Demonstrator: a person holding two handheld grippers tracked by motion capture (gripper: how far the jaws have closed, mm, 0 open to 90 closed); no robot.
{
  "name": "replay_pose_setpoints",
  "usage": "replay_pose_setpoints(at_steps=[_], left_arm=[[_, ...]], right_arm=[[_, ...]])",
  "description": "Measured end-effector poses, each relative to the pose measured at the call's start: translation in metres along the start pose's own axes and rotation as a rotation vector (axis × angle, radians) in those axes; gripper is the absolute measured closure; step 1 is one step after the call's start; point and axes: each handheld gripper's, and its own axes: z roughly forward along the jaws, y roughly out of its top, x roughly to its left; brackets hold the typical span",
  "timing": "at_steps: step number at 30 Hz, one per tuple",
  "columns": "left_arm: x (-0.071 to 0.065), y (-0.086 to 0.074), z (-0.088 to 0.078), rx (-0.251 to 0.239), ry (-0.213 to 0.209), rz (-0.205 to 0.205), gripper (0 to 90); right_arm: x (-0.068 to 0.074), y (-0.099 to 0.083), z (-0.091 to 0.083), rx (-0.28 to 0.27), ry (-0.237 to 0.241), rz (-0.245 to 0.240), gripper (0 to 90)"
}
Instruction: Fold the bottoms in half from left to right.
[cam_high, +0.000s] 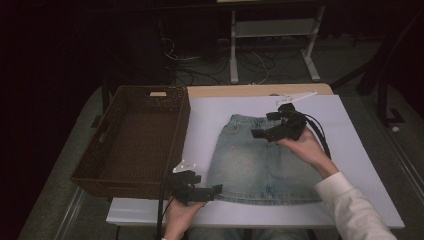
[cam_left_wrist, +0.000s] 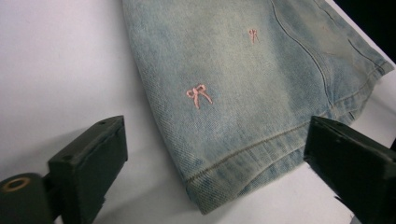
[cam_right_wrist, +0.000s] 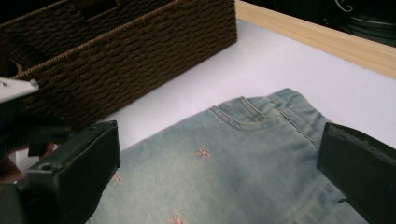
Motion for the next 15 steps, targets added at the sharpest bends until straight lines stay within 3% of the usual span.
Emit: replay_pose_setpoints(at_steps=[2,6,15], left_arm=[[0.001,-0.002,0.000,0.005,0.005,-0.003,11.7],[0.003,-0.004,0.001,0.029,0.061,-0.017,15.9],[0.003,-0.005,0.001,0.030,0.088,-0.058,47.3]], right_arm=[[0.002,0.002,0.008,0.003,0.008,-0.002,0.0],[0.005,0.007,0.023,0.010,0.021,-0.006,0.0],[0.013,0.014,0.057,0.029,0.035,-0.019,0.0]])
